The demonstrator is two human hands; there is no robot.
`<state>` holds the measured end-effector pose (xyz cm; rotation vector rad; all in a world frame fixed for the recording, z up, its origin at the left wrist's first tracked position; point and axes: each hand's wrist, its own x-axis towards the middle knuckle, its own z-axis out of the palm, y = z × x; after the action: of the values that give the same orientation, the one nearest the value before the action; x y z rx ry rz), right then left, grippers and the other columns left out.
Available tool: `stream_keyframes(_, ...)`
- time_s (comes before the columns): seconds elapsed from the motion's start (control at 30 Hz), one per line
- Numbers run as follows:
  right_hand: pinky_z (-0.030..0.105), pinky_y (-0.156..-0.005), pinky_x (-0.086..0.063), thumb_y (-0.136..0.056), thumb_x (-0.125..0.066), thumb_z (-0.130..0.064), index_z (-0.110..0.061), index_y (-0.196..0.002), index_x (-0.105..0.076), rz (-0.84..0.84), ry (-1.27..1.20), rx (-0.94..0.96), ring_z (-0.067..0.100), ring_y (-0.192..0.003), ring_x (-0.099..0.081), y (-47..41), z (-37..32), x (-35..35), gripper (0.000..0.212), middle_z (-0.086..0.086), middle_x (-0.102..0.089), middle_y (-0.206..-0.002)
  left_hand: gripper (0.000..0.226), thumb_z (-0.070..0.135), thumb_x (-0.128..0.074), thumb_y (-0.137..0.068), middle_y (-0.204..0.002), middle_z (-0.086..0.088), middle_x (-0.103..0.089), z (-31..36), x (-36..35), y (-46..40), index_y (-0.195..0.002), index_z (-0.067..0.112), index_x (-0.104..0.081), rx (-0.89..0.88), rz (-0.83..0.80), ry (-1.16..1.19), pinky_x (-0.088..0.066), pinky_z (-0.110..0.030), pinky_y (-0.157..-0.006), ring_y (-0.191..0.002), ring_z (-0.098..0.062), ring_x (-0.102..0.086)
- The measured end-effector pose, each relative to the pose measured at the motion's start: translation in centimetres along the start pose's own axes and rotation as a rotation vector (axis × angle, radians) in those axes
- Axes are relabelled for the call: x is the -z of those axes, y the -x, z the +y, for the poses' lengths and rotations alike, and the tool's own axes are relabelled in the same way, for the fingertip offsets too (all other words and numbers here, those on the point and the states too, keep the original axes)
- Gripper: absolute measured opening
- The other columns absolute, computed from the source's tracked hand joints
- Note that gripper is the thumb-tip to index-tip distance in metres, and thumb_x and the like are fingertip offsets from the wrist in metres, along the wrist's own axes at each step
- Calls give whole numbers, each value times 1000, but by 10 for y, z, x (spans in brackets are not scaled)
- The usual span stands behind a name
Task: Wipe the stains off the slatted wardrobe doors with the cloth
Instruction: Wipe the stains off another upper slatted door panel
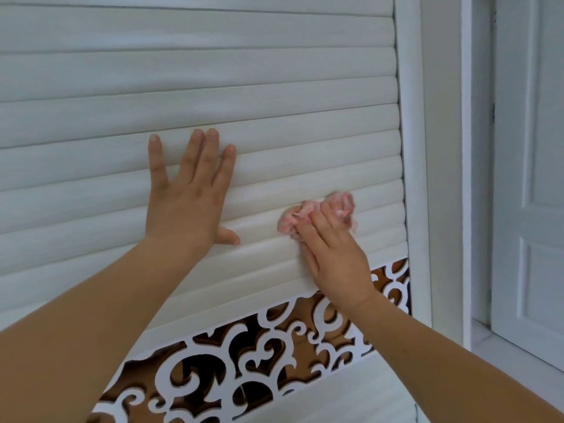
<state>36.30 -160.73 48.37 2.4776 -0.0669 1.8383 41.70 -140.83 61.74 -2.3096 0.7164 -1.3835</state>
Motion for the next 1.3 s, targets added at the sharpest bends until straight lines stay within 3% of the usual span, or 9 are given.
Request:
stream_keyframes(0.27, 53, -93, -47, -102, -33, -21, -18, -144, -38, -6, -88, -534, 33, -136, -33, -9, 78, 24, 42, 10, -33, -151, 119, 77, -50, -67, -155, -12, 18, 2, -3, 11, -148, 16, 12, 12, 44, 33, 12, -64, -105, -143, -28, 15)
stream_keyframes(0.37, 33, -97, -42, -102, -35, -16, -18, -145, -37, 69, -135, -660, 28, -132, -38, -10, 68, 21, 43, 10, -37, -148, 116, 75, -50, -70, -155, -13, 18, 5, -3, 14, -148, 16, 13, 17, 34, 38, 11, -64, -105, -143, -28, 15)
stream_keyframes(0.43, 28, -85, -46, -102, -36, -13, -20, -144, -37, 100, -195, -695, 27, -118, -50, -4, 52, 16, 43, 8, -47, -139, 114, 71, -52, -72, -155, -14, 16, 7, -3, 17, -149, 16, 11, 18, 35, 56, 11, -64, -105, -144, -29, 13)
stream_keyframes(0.63, 53, -80, -53, -91, -45, 8, -11, -140, -44, 27, -228, -630, 39, -122, -48, 29, -2, -3, 53, 16, -46, -139, 100, 63, -42, -85, -156, -12, 15, 15, -1, 27, -146, 12, 17, 31, -10, 18, 12, -64, -103, -144, -27, 12)
stream_keyframes(0.8, 51, -88, -52, -79, -53, 19, -10, -141, -43, -74, -275, -551, 40, -129, -42, 37, -46, -5, 69, 17, -44, -141, 84, 48, -42, -93, -156, -11, 13, 23, 5, 36, -148, 13, 11, 48, -36, 83, 12, -63, -105, -144, -26, 10)
stream_keyframes(0.9, 49, -79, -56, -69, -59, 23, -10, -135, -50, -113, -245, -495, 41, -125, -46, 40, -72, -8, 75, 18, -49, -137, 70, 30, -48, -95, -157, -11, 3, 28, 9, 38, -150, 14, -7, 53, -11, 189, 13, -61, -107, -145, -24, 5)
stream_keyframes(1.1, 48, -93, -50, -70, -51, 16, -9, -128, -57, -283, -329, -251, 36, -125, -48, 51, -109, -2, 63, 14, -55, -130, 60, 12, -49, -93, -155, -8, -15, 35, 4, 60, -147, 15, -22, 22, -20, 247, 16, -56, -107, -144, -20, -10)
stream_keyframes(1.2, 31, -89, -51, -83, -49, 11, -14, -124, -61, -403, -607, -156, 22, -112, -56, 51, -117, 18, 49, 3, -62, -120, 56, 4, -53, -89, -151, -9, -27, 30, 4, 76, -141, 13, -35, 45, -5, 315, 16, -52, -108, -141, -21, -21)
stream_keyframes(1.3, 1, -82, -37, -95, -44, 1, -22, -123, -61, -571, -956, -513, 3, -103, -55, 45, -117, 41, 41, -13, -59, -112, 52, -1, -54, -85, -140, -9, -43, 21, 4, 97, -134, 14, -47, 103, -20, 383, 9, -49, -111, -130, -24, -38)
